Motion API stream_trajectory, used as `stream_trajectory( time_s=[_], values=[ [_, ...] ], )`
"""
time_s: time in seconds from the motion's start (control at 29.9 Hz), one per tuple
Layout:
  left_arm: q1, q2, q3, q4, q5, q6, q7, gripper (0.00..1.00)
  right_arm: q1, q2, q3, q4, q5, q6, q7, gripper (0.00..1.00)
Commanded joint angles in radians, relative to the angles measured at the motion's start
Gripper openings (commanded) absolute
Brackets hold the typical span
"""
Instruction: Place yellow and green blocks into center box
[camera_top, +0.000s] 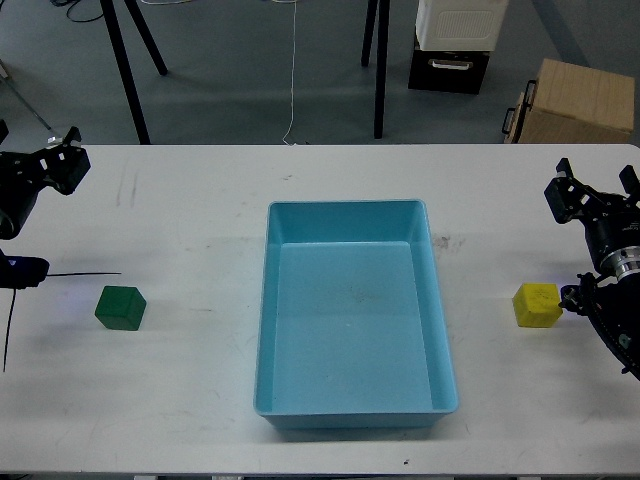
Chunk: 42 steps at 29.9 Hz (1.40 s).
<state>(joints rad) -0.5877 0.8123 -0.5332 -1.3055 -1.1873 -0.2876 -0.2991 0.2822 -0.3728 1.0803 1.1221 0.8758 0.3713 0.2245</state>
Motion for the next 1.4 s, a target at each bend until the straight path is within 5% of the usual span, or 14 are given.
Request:
stream_trajectory(
  time_s=[0.0,0.23,0.47,0.8,0.94,1.1,1.37],
  values=[
    [0.003,-0.001,0.001,0.002,0.001,0.007,-0.002,1.00,-0.003,-0.017,0.004,0.004,-0.006,0.004,0.001,0.99],
    [0.008,0.019,0.002,-0.006,0.001,0.008,0.000,1.00,-0.024,-0.130,0.026,0.030,-0.148,0.014,0.021,0.99],
    [0.019,0.025,0.002,-0.006,0.001,0.014,-0.002,1.00,-0.063,-0.317,0.007,0.070,-0.550,-0.080,0.055,0.99],
    [0.019,0.036,0.001,-0.012,0.001,0.031,-0.003,1.00,-0.055,-0.612,-0.089,0.104,-0.638,-0.126,0.041,0.99],
    [0.019,0.036,0.001,-0.012,0.001,0.031,-0.005,1.00,0.001,-0.718,-0.195,0.122,-0.844,-0.225,0.041,0.99],
    [0.019,0.034,0.001,-0.012,0.001,0.033,-0.006,1.00,0.124,-0.752,-0.345,0.174,-1.202,-0.336,0.038,0.99],
    [0.017,0.034,0.001,-0.012,0.001,0.034,-0.006,1.00,0.230,-0.817,-0.407,0.292,-1.285,-0.322,0.007,0.99]
  ],
)
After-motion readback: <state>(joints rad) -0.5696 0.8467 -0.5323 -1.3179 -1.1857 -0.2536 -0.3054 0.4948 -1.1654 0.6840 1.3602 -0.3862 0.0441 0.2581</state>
